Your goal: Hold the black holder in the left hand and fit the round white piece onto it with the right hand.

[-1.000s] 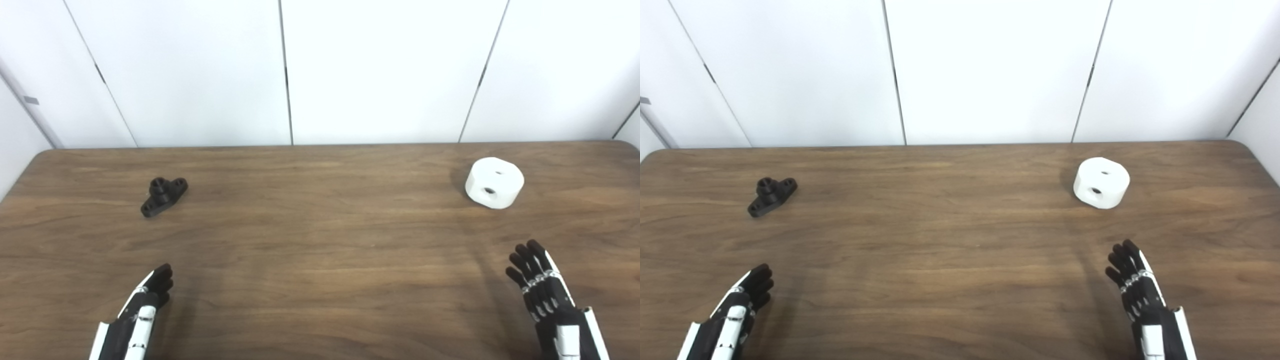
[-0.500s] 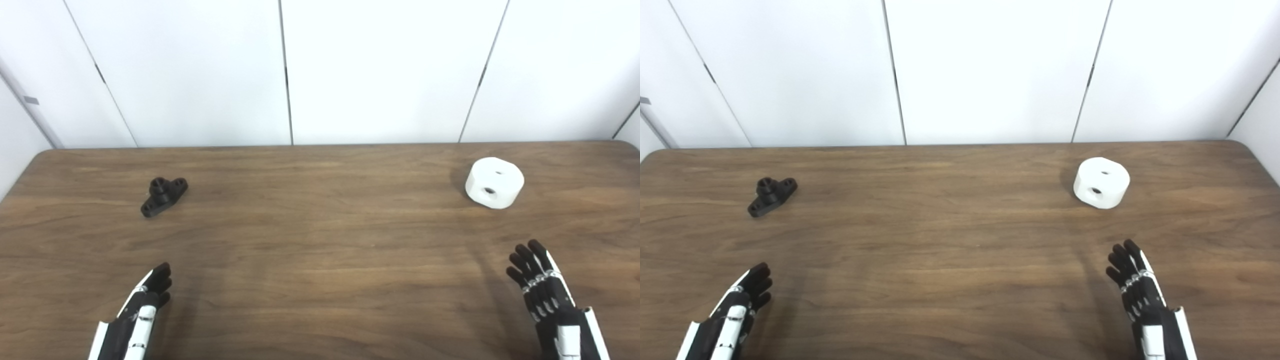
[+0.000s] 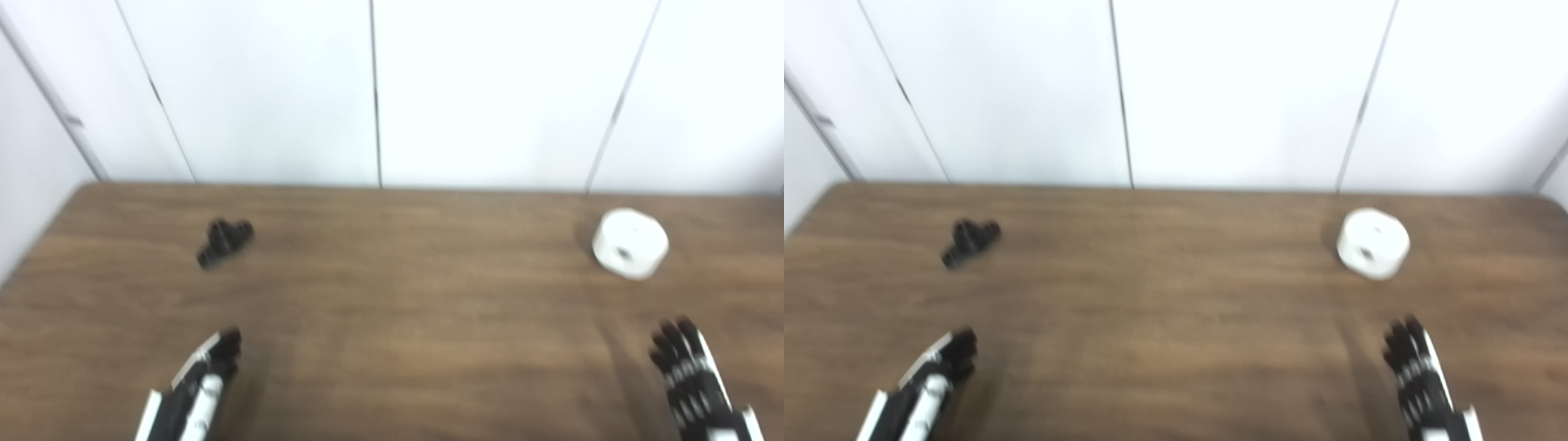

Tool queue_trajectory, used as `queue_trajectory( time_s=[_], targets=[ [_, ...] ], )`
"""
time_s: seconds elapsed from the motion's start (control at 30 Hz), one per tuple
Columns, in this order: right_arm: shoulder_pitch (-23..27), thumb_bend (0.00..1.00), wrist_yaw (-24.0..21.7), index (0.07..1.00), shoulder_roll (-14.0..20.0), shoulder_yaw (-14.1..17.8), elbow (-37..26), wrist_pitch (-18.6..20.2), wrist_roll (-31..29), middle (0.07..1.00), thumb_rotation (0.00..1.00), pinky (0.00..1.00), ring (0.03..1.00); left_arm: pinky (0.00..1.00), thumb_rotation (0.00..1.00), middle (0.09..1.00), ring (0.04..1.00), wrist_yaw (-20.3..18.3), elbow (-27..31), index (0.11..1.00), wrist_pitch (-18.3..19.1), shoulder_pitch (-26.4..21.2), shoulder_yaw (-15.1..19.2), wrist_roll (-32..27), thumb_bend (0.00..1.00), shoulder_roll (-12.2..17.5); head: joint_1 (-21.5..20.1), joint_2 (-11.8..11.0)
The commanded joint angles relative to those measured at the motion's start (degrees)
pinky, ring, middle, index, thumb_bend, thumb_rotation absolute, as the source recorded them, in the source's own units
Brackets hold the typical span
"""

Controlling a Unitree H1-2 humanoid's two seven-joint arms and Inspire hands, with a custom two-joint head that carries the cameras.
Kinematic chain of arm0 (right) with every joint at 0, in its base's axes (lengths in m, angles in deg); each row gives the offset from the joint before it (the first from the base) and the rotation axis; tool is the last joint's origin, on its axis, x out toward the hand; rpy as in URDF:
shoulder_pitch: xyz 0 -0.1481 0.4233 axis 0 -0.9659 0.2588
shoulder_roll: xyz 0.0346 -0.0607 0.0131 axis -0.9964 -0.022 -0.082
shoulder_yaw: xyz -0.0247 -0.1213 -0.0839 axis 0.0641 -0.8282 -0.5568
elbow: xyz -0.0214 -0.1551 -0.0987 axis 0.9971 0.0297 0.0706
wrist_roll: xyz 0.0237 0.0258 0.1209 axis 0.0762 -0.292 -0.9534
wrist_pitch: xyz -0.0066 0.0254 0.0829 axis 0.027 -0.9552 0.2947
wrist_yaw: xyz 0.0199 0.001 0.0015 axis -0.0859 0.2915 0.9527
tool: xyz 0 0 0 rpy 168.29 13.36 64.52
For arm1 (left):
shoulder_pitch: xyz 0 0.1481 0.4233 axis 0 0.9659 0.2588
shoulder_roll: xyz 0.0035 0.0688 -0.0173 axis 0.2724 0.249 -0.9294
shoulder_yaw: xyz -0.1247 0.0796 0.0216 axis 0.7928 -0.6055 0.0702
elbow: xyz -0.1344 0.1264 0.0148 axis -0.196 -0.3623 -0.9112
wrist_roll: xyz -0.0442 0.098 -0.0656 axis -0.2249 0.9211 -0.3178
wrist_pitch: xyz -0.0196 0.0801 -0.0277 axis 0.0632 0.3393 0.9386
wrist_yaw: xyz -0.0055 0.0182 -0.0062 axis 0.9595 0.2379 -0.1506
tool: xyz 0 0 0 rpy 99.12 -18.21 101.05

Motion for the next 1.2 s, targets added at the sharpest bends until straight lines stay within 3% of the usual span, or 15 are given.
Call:
queue_trajectory(
  time_s=[0.0, 0.13, 0.43, 0.67, 0.83, 1.17],
  targets=[
    [-0.2, 0.62, 0.4, 0.987, 0.0, 0.7, 6.8, 0.8, 0.5, 0.965, 1.00, 0.96, 0.959, 0.86, 0.69, 0.879, 0.884, 0.8, -0.2, 0.842, -2.6, -0.6, -0.2, 1.0, 0.32, -0.5, 1.2, -1.1],
    [0.2, 0.57, 0.5, 0.989, 0.1, 1.1, 8.0, 0.6, 0.3, 0.971, 1.00, 0.97, 0.966, 0.84, 0.67, 0.869, 0.871, 0.9, -1.6, 0.825, -4.4, -1.0, -0.7, 1.8, 0.34, -0.4, 2.5, -2.4],
    [0.5, 0.52, -0.5, 1.000, 1.2, 1.5, 8.7, 0.6, -1.0, 0.988, 1.00, 1.00, 0.991, 0.79, 0.58, 0.853, 0.847, 2.5, -1.6, 0.816, -3.1, -1.4, -2.3, 3.5, 0.32, -1.2, 7.2, -3.8],
    [0.4, 0.53, -0.6, 1.000, 1.6, 2.3, 7.9, 1.3, -1.0, 0.997, 1.00, 1.00, 0.999, 0.80, 0.52, 0.855, 0.855, 3.5, -0.7, 0.812, -2.5, -1.2, -3.3, 4.6, 0.31, -1.1, 8.3, -2.1],
    [0.2, 0.53, -1.1, 1.000, 2.2, 2.4, 8.1, 1.1, -1.4, 1.000, 1.00, 1.00, 1.000, 0.81, 0.51, 0.862, 0.863, 3.6, 0.1, 0.823, -2.0, -0.8, -3.9, 4.6, 0.31, -0.7, 8.6, -1.4],
    [-0.3, 0.56, -0.6, 1.000, 2.6, 3.2, 5.3, 3.8, -2.4, 0.997, 1.00, 1.00, 1.000, 0.81, 0.51, 0.863, 0.860, 4.5, 2.6, 0.824, 0.0, -0.6, -4.7, 5.3, 0.33, -1.4, 11.8, 2.3]
  ],
)
